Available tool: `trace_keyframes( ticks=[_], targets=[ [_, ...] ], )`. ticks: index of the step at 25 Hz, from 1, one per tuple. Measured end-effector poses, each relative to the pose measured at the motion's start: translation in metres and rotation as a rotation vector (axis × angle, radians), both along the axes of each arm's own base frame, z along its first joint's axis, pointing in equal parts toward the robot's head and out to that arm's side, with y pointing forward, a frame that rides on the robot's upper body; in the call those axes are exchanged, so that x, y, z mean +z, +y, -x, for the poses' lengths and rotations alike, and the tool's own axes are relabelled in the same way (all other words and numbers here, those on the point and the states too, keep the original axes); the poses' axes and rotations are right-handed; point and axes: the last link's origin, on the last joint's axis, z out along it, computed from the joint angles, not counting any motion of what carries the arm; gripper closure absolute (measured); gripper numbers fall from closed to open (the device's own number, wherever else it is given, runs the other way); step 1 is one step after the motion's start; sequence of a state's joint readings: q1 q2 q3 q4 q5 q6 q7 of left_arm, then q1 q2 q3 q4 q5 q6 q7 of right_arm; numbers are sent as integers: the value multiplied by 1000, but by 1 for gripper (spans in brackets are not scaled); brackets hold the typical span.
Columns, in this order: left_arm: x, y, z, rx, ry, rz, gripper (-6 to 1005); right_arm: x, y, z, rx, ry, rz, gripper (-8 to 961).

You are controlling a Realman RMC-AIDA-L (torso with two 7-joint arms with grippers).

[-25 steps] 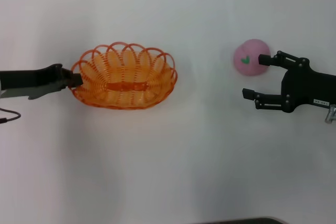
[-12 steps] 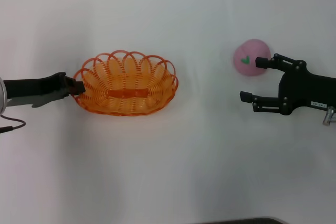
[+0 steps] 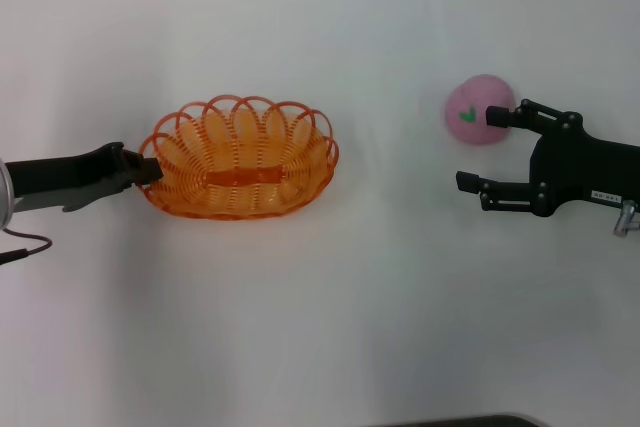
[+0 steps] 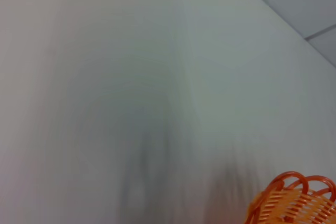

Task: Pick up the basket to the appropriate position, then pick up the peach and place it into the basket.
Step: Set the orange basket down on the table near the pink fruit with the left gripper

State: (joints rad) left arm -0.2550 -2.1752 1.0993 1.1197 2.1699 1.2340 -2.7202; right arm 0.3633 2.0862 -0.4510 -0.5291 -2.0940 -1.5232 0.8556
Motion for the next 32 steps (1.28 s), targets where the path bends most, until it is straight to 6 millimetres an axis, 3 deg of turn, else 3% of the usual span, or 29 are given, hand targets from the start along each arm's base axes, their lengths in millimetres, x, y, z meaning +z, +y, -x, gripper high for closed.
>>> trace_keyframes(
  ticks=[32],
  targets=[
    [-4, 5, -4, 6, 29, -44, 946, 0, 3, 1, 6, -5, -6, 7]
  ],
)
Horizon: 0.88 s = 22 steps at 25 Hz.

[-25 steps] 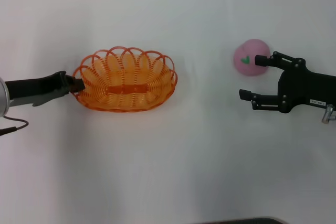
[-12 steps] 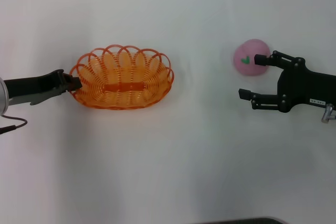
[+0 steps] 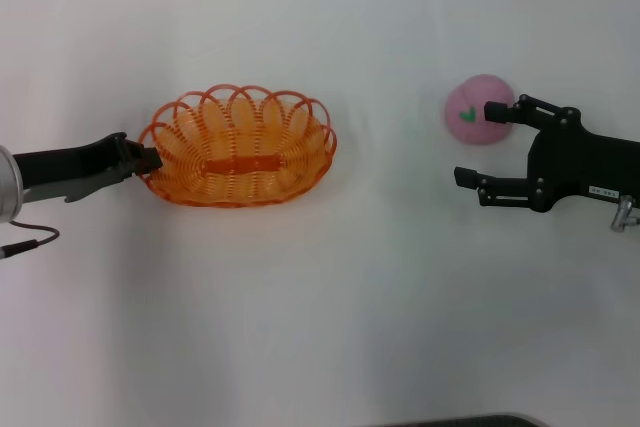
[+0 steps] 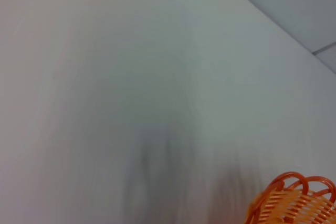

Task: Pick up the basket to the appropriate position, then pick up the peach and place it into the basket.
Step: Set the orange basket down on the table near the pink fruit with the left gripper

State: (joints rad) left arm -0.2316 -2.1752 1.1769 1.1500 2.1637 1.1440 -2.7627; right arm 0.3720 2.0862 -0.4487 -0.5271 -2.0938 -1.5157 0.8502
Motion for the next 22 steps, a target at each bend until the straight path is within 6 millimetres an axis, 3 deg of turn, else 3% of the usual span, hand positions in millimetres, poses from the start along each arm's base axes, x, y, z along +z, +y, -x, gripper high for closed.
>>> trace_keyframes(
  ticks=[22],
  targets=[
    [-5, 1, 3, 20, -25, -12, 927, -2, 4, 2, 0, -2, 1, 7]
  ],
)
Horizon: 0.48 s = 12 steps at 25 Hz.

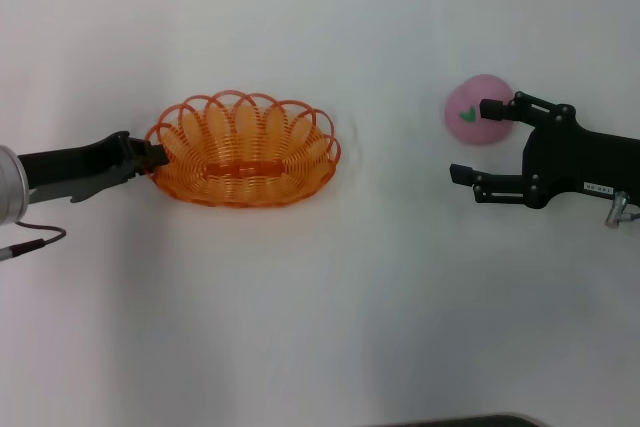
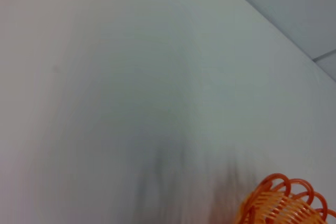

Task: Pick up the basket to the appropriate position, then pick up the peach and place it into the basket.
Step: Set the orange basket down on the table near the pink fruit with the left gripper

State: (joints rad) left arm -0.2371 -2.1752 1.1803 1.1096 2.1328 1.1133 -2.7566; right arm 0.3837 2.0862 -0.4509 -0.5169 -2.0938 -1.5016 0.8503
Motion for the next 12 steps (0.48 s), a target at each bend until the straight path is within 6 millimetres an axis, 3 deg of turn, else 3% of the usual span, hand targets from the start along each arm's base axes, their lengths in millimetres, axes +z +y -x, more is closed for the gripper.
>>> trace_keyframes(
  ticks=[12],
  targets=[
    [-3, -9, 4, -10, -31, 37, 621, 0, 2, 1, -2, 1, 0, 8]
  ],
)
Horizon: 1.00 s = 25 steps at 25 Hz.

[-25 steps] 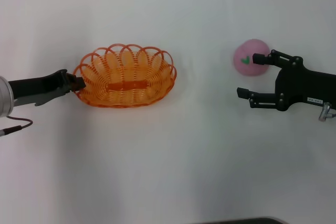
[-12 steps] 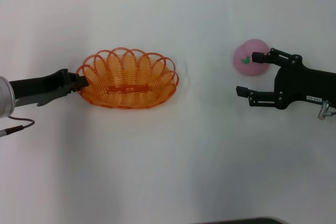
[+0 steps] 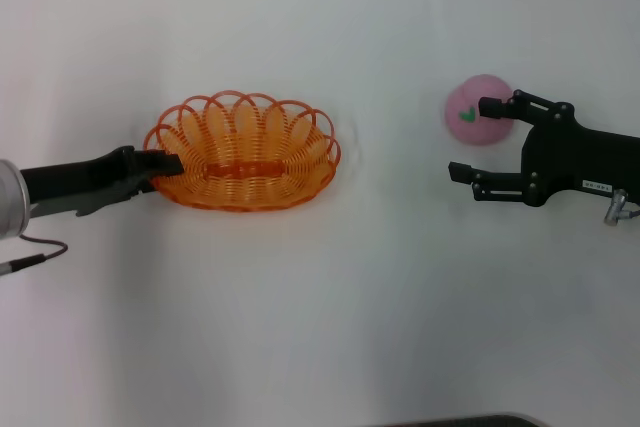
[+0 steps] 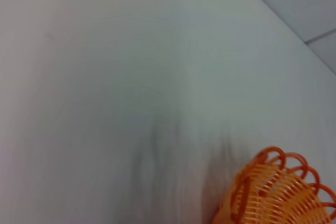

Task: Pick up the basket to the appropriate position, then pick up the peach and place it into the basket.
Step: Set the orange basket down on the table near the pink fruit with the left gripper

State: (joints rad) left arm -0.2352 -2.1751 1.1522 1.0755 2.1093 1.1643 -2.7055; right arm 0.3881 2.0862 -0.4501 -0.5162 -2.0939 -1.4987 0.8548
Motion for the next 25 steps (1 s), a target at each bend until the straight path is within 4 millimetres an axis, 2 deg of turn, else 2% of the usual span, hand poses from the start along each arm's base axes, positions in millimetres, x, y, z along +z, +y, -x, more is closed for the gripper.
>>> trace_keyframes(
  ticks=[6, 12, 17, 20, 23, 25],
  targets=[
    [4, -7, 7, -25, -89, -32, 580, -1, 1, 0, -3, -2, -3, 7],
    [27, -12, 9, -102, -192, -99, 557, -1, 2, 0, -4, -5, -4, 7],
    [40, -14, 14, -127, -211, -143, 531, -1, 2, 0, -4, -6, -6, 8],
    [47, -14, 20, -142, -191, -177, 354, -1, 3, 1, -2, -6, -6, 8],
    [54, -14, 24, -189, -158, -222, 354, 0, 4, 1, 0, -5, -8, 8],
    [57, -15, 23, -285, -125, -261, 354, 0, 5, 2, 0, -5, -8, 8]
  ],
)
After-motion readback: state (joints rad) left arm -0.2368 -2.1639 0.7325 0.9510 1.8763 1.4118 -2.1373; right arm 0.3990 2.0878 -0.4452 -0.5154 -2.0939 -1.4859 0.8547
